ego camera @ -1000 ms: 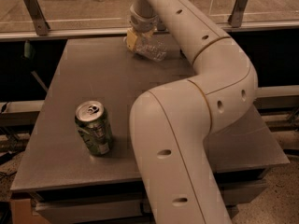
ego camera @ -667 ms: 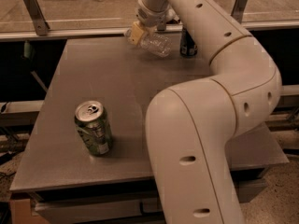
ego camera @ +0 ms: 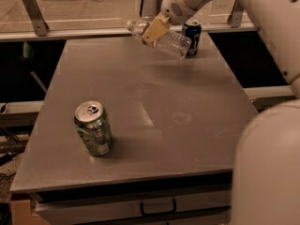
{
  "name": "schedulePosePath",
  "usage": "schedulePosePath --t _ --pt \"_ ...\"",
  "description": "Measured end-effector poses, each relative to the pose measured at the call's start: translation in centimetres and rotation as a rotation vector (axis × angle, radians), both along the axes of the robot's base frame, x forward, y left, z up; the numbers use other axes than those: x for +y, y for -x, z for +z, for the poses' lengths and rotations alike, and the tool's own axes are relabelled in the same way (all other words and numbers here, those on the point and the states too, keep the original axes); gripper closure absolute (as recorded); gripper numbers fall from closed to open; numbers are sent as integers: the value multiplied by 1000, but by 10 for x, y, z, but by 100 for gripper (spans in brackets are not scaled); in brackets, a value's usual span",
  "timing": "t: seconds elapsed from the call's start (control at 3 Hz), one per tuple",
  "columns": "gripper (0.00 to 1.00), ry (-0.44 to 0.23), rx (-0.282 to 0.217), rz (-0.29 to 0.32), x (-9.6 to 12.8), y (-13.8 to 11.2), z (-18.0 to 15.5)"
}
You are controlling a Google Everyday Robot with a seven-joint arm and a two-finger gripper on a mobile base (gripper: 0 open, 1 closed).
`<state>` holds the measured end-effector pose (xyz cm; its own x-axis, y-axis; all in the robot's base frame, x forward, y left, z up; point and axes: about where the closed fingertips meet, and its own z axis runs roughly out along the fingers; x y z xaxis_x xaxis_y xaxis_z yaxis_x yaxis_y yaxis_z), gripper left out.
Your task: Place water bottle upright
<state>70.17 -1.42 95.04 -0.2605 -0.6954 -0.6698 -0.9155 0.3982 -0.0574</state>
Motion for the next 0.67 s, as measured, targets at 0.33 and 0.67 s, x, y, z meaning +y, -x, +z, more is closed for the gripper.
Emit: schedulePosePath --t 0.33,0.67 --pt "100 -166 -29 162 -15 54 19" --pt "100 -339 -64 270 -45 86 40"
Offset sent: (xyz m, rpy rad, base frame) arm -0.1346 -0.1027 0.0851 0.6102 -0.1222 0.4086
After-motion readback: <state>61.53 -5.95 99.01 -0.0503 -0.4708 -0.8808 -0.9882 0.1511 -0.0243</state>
